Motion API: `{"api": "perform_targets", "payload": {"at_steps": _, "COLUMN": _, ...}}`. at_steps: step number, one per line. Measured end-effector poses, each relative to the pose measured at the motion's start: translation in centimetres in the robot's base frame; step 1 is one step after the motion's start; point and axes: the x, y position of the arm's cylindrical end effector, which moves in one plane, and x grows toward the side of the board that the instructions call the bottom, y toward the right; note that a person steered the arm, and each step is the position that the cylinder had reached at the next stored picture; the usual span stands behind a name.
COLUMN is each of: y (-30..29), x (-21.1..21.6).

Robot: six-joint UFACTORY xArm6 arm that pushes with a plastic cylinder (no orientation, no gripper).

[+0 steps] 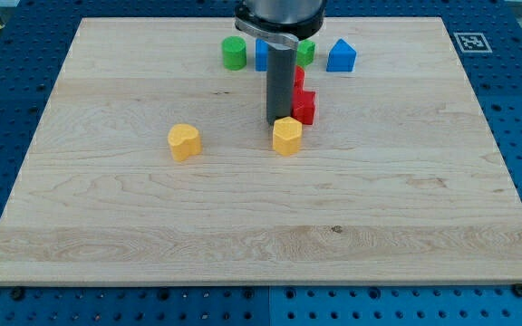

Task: Place the yellow hexagon at the bottom side of the red star

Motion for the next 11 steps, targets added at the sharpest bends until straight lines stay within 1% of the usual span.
{"api": "perform_targets", "payload": {"at_steps": 2, "y": 0.2, "x": -0.5}}
{"api": "perform_targets", "payload": {"at_steps": 3, "y": -3.0, "x": -0.4}}
{"api": "perform_targets", "payload": {"at_steps": 4, "y": -5.0, "x": 0.8}}
{"api": "perform_targets", "payload": {"at_steps": 5, "y": -5.0, "x": 3.5}}
{"api": "perform_targets", "payload": {"at_steps": 6, "y": -4.3, "x": 5.6}}
{"api": "perform_targets", "payload": {"at_steps": 10, "y": 0.2, "x": 5.7}}
{"api": "perform_targets", "payload": {"at_steps": 11, "y": 0.5, "x": 5.7}}
